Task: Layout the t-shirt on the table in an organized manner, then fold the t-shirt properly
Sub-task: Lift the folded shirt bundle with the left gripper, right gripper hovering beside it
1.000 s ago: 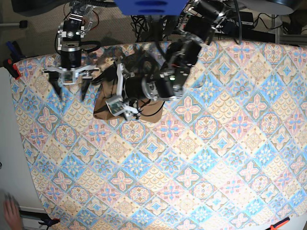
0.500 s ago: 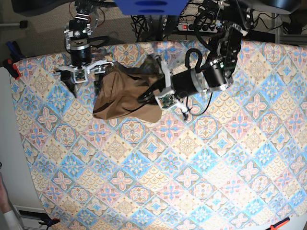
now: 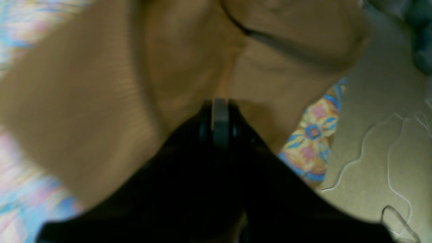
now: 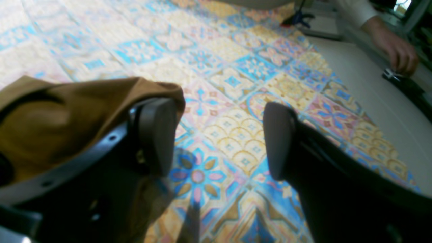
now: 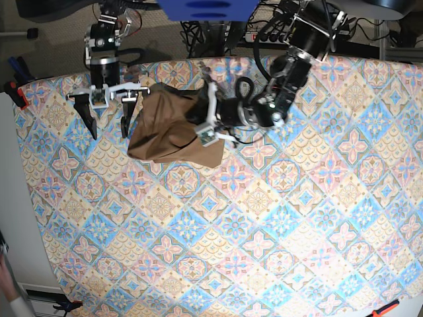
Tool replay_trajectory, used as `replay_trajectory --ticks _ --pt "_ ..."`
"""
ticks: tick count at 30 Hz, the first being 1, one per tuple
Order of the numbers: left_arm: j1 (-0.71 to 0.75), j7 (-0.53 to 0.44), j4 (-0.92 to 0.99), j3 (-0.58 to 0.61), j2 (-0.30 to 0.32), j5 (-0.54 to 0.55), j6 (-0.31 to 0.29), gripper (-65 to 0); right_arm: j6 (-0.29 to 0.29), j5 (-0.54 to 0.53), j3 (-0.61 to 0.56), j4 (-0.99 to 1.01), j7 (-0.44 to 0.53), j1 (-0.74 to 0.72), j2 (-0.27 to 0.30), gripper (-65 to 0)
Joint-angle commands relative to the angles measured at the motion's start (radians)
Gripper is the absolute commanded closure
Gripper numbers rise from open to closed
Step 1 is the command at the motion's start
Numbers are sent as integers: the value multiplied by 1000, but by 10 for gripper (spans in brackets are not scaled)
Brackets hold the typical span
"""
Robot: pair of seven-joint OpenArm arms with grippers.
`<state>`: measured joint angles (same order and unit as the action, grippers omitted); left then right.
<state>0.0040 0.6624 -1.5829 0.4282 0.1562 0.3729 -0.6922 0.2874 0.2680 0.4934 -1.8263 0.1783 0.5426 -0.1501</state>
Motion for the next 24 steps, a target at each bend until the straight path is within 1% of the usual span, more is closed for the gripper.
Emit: replay_trajectory --ticks 1,4,7,13,19,21,24 --pt "-16 -53 -3 25 -20 10 -6 0 -3 -14 3 -20 39 1 1 -389" --pt "-16 -106 29 84 -37 -18 -6 0 -3 -13 3 -20 43 1 1 -389" --pt "-12 -129 26 87 -37 -12 -6 0 -3 -11 0 -20 43 1 1 -389" --pt "-9 -152 -92 77 -28 -12 -6 0 -3 -9 -2 -20 43 -2 1 -389" --pt "20 -152 -251 -18 -43 -12 -6 0 0 -8 -6 -20 48 0 1 -389" --pt "38 -152 -307 -68 -59 -12 -6 0 3 -9 -32 -20 80 3 1 -389" --pt "83 -148 -365 -197 -70 -21 -6 0 5 -6 -111 -33 152 24 1 -389"
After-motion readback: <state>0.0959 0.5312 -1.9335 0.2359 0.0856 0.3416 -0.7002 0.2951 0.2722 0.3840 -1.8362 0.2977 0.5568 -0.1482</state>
